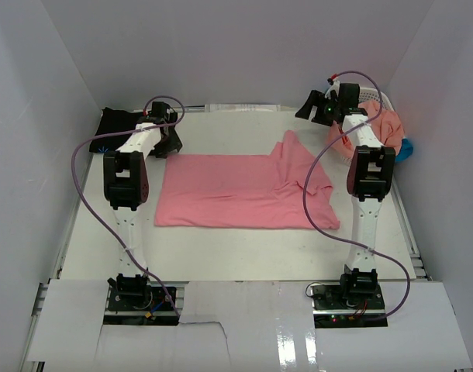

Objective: Fold and stack the t-shirts
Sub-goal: Grap the side of the flattened tshirt furthest away from the robot with both arms

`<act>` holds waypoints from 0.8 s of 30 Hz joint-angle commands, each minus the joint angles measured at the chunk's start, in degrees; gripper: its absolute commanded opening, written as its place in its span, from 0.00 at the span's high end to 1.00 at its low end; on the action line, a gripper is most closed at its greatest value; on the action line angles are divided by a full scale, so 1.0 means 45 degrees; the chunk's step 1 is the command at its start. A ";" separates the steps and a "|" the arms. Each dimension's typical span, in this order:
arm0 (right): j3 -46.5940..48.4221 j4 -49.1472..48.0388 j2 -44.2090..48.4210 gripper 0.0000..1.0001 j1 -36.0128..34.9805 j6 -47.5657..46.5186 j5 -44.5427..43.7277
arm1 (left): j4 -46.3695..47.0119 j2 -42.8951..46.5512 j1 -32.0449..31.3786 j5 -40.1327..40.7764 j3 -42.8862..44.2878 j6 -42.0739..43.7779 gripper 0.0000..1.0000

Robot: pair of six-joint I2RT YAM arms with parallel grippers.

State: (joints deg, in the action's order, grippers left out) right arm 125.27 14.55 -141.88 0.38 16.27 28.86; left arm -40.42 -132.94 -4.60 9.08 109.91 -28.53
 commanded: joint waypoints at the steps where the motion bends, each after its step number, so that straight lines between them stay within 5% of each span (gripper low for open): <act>1: -0.0807 -0.0420 0.0944 0.02 0.0130 -0.0257 -0.0906 | -0.0548 0.0324 0.0358 0.0131 -0.0615 -0.0182 0.34; 5: -0.2813 -0.0091 0.3085 0.02 0.0091 -0.1230 -0.1296 | -0.0685 0.0422 0.0612 0.0150 -0.0752 -0.0299 0.33; 9: -0.3615 0.2758 0.4457 0.09 -0.0143 -0.1798 -0.2017 | -0.0665 0.0831 0.0690 0.0014 -0.0733 -0.0397 0.32; 14: -0.6992 0.3546 0.7478 0.14 -0.1625 -0.1801 -0.4533 | -0.0782 0.1807 0.0359 0.0498 -0.0304 -0.0125 0.30; 18: -1.0195 0.3271 0.9243 0.27 -0.2310 -0.1273 -0.5104 | -0.1289 0.2394 -0.0597 0.0776 0.0205 0.0344 0.29; 24: -1.2308 0.3605 1.0591 0.49 -0.3014 -0.1214 -0.6061 | -0.1329 0.2903 -0.2296 -0.0606 0.0204 0.0988 0.28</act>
State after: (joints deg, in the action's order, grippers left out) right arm 73.38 29.58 -96.97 -13.28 10.31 5.93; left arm -45.63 -125.99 -11.11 10.44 108.64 -26.46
